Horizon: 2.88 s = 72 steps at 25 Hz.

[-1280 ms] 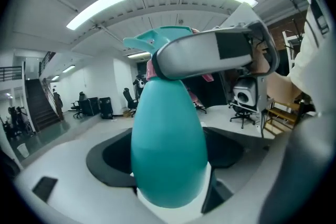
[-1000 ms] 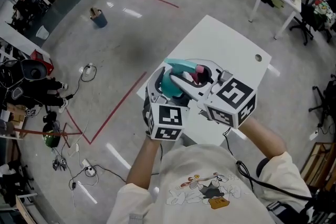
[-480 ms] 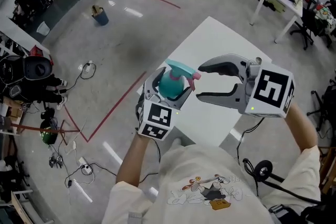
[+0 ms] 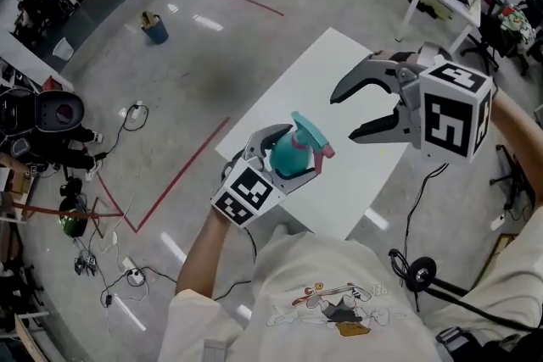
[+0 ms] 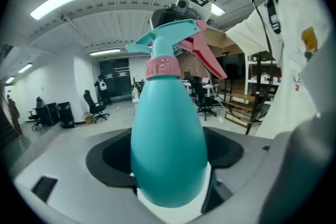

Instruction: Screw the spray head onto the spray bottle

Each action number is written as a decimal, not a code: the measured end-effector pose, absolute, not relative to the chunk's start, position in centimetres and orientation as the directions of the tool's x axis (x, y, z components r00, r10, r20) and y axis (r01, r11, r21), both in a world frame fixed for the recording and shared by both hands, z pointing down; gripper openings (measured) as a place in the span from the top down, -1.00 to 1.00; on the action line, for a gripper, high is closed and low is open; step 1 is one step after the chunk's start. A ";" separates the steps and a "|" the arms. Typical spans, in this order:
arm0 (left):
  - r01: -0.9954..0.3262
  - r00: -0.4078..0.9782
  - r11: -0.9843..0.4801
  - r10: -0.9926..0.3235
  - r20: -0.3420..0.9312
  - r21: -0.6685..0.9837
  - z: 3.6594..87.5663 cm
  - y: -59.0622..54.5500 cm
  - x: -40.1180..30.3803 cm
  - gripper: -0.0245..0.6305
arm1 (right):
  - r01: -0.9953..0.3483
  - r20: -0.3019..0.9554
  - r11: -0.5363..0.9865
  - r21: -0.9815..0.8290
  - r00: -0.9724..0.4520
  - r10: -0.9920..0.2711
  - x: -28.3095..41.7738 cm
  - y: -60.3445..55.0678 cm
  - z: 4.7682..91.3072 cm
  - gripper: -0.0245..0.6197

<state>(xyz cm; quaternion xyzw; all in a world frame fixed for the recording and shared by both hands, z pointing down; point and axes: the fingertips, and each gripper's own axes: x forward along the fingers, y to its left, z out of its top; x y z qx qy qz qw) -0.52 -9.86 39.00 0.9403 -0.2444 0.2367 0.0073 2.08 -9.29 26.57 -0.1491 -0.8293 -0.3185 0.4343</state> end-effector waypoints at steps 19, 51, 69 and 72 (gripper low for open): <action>-0.007 0.879 -0.999 0.015 0.477 0.045 39.9 -3.1 1.7 -0.29 | 0.836 0.895 0.462 0.296 -0.412 0.172 -1.5 -2.4 32.0 0.43; -0.674 0.450 -0.672 -0.703 0.551 -0.307 42.4 -12.8 -1.0 -0.30 | 0.044 0.888 0.997 -0.067 -0.453 0.080 -2.3 -10.9 34.9 0.53; -0.666 0.558 -0.737 -0.595 0.579 -0.115 47.4 -10.0 -1.0 -0.29 | 0.102 0.962 0.992 0.077 -0.269 -0.047 1.3 -11.7 42.2 0.53; -0.632 0.589 -0.774 -0.515 0.623 -0.043 49.7 -8.2 -0.4 -0.29 | 0.103 0.977 0.989 0.108 -0.195 -0.086 2.8 -13.2 46.7 0.53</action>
